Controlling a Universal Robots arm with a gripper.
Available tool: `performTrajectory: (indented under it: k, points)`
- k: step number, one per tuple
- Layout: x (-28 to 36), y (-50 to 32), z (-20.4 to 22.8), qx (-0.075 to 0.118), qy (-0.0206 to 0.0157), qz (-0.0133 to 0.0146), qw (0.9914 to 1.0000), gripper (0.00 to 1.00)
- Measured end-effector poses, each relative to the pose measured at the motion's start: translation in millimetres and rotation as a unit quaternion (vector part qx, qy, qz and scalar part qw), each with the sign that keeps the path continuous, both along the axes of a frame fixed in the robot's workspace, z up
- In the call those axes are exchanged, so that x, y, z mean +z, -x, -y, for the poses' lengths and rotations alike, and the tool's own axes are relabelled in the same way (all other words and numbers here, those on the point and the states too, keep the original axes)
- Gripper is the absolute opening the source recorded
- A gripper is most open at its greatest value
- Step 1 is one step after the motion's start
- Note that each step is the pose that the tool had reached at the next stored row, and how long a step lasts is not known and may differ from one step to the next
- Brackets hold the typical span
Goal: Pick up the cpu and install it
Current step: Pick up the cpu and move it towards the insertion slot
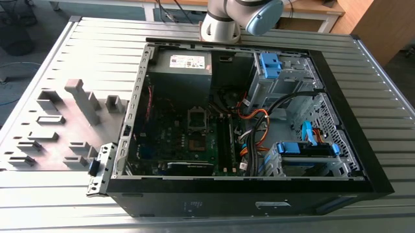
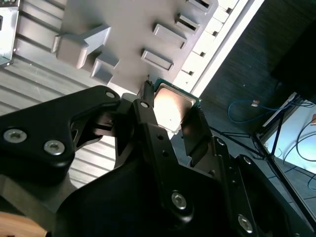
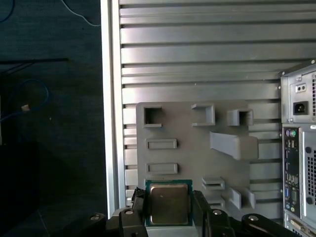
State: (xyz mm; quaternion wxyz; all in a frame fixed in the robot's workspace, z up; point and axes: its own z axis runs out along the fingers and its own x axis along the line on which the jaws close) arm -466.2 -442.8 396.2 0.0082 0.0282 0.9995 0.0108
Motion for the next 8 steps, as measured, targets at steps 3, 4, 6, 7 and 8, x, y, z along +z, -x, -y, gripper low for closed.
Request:
performTrajectory:
  k: [3,4,6,7,8]
  points:
    - [0.1,0.0,0.0,0.0,-0.0001,0.0001,1.0,0.47]
    - [0.2,0.0,0.0,0.0,-0.0001,0.0001,1.0,0.47]
    - [0.4,0.0,0.0,0.0,0.0,0.0,1.0,0.47]
    - [0.5,-0.1,0.0,0.0,0.0,0.0,1.0,0.47]
    - [0.7,-1.1,0.0,0.0,0.0001,-0.0002,1.0,0.47]
